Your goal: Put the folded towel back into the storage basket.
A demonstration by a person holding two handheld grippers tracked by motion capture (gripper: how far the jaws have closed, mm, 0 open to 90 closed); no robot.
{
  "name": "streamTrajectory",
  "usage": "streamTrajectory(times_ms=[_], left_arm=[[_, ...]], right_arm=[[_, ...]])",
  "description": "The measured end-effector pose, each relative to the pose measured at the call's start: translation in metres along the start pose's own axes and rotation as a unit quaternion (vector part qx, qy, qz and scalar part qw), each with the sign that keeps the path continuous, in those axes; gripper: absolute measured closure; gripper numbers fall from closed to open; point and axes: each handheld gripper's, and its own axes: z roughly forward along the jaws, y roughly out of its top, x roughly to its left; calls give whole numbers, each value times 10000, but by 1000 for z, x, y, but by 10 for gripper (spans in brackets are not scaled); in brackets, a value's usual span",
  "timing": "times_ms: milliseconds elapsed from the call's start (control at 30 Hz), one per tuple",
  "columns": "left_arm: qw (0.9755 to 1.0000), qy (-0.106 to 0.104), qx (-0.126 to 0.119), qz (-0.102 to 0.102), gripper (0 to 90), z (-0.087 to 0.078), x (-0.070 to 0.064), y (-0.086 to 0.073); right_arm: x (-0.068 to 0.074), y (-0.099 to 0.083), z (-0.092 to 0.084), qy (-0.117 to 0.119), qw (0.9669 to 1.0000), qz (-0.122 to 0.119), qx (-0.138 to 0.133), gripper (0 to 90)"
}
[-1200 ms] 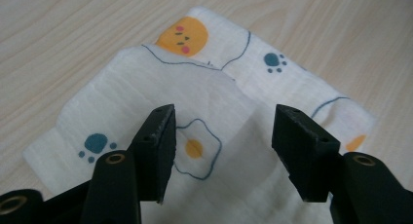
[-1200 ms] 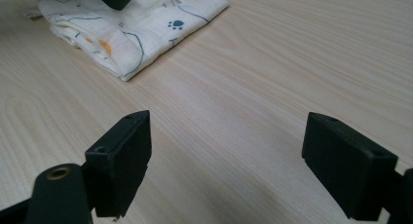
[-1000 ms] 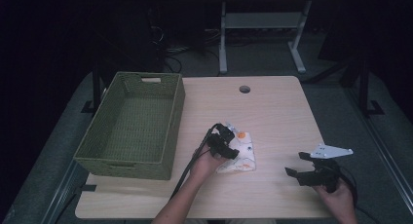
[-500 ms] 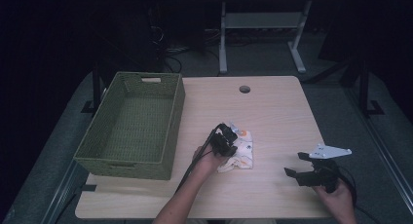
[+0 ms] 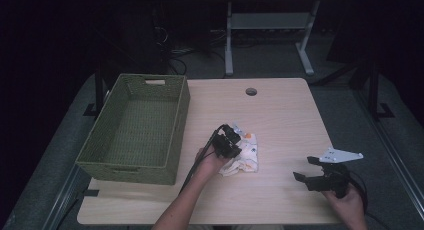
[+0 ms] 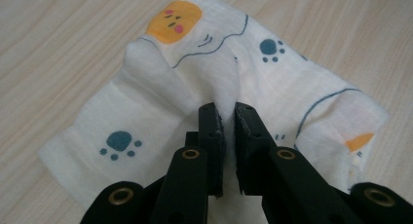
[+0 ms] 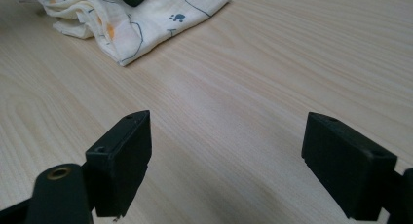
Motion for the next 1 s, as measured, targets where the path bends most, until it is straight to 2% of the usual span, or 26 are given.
streamTrajectory(times_ms=[267,433,1000], left_arm=[[9999,15,-74,85,833,-21,4,3],[9997,-15,-228,63,833,-38,8,5],[9993,-12,-233,299,833,-69,10,15]], right_arm=[[1,0,0,-8,10000,-29,-1,181],[1,1,1,-8,10000,-39,8,181],[1,1,1,-11,10000,-32,12,181]])
